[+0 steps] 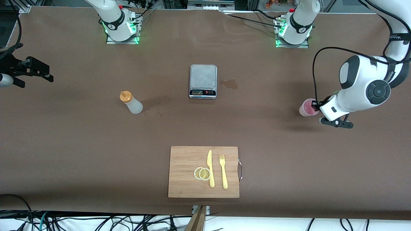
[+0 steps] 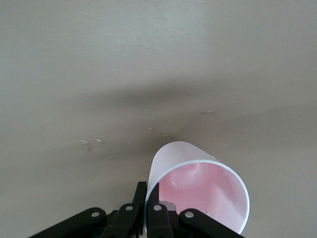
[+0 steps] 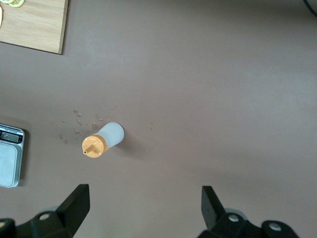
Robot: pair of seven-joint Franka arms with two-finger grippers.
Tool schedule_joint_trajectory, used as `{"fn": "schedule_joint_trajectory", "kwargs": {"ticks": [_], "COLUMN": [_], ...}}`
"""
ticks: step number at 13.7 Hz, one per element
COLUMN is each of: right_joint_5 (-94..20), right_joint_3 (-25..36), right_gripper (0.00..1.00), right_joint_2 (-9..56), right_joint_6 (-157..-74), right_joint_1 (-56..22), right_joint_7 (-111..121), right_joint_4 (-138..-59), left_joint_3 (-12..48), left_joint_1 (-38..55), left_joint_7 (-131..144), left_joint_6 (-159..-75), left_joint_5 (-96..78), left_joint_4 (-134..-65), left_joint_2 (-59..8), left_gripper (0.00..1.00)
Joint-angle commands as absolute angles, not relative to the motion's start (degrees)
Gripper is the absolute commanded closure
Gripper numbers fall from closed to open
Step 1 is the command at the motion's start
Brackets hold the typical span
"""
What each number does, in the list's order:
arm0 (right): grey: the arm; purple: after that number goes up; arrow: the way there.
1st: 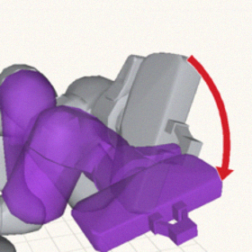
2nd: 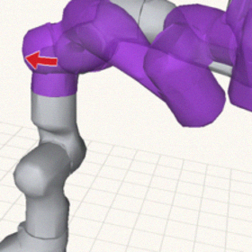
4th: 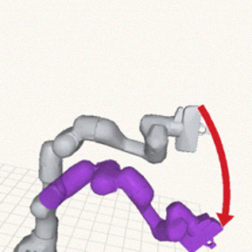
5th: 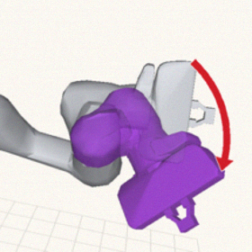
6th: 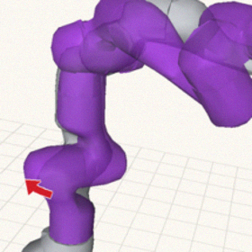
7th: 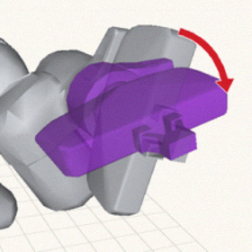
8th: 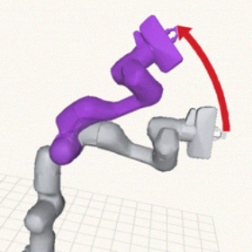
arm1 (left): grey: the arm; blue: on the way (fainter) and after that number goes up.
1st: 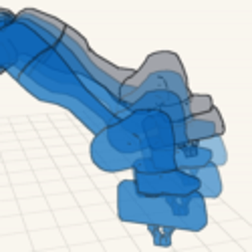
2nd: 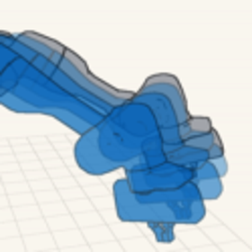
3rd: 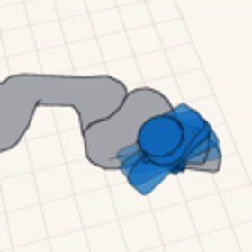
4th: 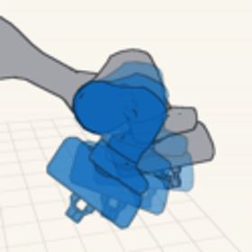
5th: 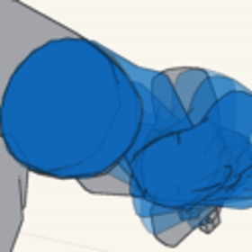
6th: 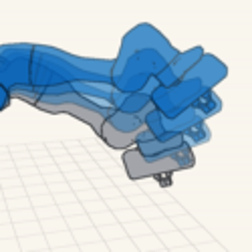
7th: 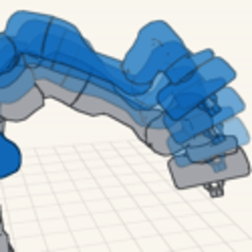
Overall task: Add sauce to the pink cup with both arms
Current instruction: 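Carry the pink cup with the left gripper over the scale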
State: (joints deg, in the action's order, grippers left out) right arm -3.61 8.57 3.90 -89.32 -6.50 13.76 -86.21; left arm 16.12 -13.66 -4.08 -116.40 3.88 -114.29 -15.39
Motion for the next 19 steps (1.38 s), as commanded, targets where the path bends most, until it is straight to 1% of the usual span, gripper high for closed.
{"fn": "schedule_joint_trajectory", "kwargs": {"ticks": [1,5,6,10,12,16,19], "right_joint_5": [-3.3,-3.3,-3.3,-3.3,-3.3,-3.3,-3.3], "right_joint_3": [8.5,8.5,8.5,8.5,8.5,8.5,8.5], "right_gripper": [0.00,0.00,0.00,0.00,0.00,0.00,0.00], "right_joint_2": [3.9,3.9,3.9,3.9,3.8,3.8,3.8], "right_joint_6": [-89.0,-89.0,-89.0,-88.9,-88.8,-88.8,-88.8], "right_joint_1": [-6.5,-6.5,-6.5,-6.5,-6.5,-6.5,-6.5], "right_joint_7": [13.4,13.4,13.4,13.4,13.3,13.3,13.3], "right_joint_4": [-85.4,-85.4,-85.4,-85.4,-85.4,-85.4,-85.4], "left_joint_3": [16.2,16.3,17.1,26.3,28.9,29.2,29.1], "left_joint_1": [-10.6,-3.2,-1.9,-0.3,3.2,14.4,21.7], "left_joint_7": [0.0,10.3,12.9,25.5,32.3,44.5,54.3], "left_joint_6": [-116.1,-116.0,-115.9,-116.7,-118.8,-124.7,-130.5], "left_joint_5": [2.8,-1.7,-2.9,-6.0,-6.1,-6.3,-5.5], "left_joint_4": [-113.7,-113.1,-112.7,-111.3,-111.3,-111.4,-111.3], "left_joint_2": [-15.7,-15.3,-15.3,-16.0,-16.4,-19.1,-23.2], "left_gripper": [1.00,1.00,1.00,1.00,1.00,1.00,1.00]}}
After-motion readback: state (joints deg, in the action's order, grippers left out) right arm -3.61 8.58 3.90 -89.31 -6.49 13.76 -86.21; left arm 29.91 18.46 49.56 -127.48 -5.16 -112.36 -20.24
